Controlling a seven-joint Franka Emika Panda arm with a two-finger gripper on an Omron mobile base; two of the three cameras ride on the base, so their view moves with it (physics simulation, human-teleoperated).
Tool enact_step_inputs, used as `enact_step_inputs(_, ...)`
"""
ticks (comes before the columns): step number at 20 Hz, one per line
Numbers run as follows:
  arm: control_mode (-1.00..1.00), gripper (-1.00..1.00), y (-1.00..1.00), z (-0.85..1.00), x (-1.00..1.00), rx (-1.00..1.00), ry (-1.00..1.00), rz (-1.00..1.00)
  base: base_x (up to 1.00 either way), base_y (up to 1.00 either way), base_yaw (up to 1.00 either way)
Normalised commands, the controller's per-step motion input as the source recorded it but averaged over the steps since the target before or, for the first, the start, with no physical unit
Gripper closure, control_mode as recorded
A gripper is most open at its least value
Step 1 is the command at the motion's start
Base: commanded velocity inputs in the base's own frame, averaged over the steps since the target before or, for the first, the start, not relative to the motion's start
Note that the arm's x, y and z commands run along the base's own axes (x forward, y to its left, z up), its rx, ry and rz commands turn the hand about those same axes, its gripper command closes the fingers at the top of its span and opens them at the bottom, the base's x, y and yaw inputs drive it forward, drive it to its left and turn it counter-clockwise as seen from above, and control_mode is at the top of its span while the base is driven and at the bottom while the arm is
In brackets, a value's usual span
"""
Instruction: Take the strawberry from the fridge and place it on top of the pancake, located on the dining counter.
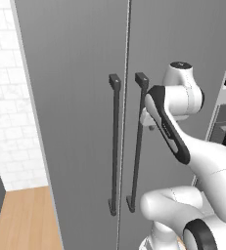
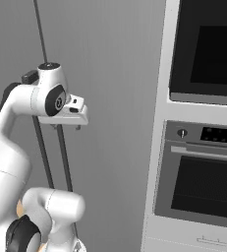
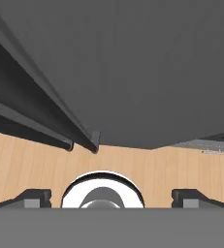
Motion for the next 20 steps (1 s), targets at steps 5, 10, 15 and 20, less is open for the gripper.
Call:
enact_step_inputs(5,1.0,-1.0,0.0,0.0,-0.03,0.0,0.0,0.0,-0.44,0.0,0.0)
enact_step_inputs(10,1.0,-1.0,0.0,0.0,0.0,0.0,0.0,0.0,-0.66,0.21,0.0)
enact_step_inputs(15,1.0,-1.0,0.0,0.0,0.0,0.0,0.0,0.0,-0.16,0.57,0.0)
enact_step_inputs(20,1.0,-1.0,0.0,0.0,0.0,0.0,0.0,0.0,0.0,0.44,0.0)
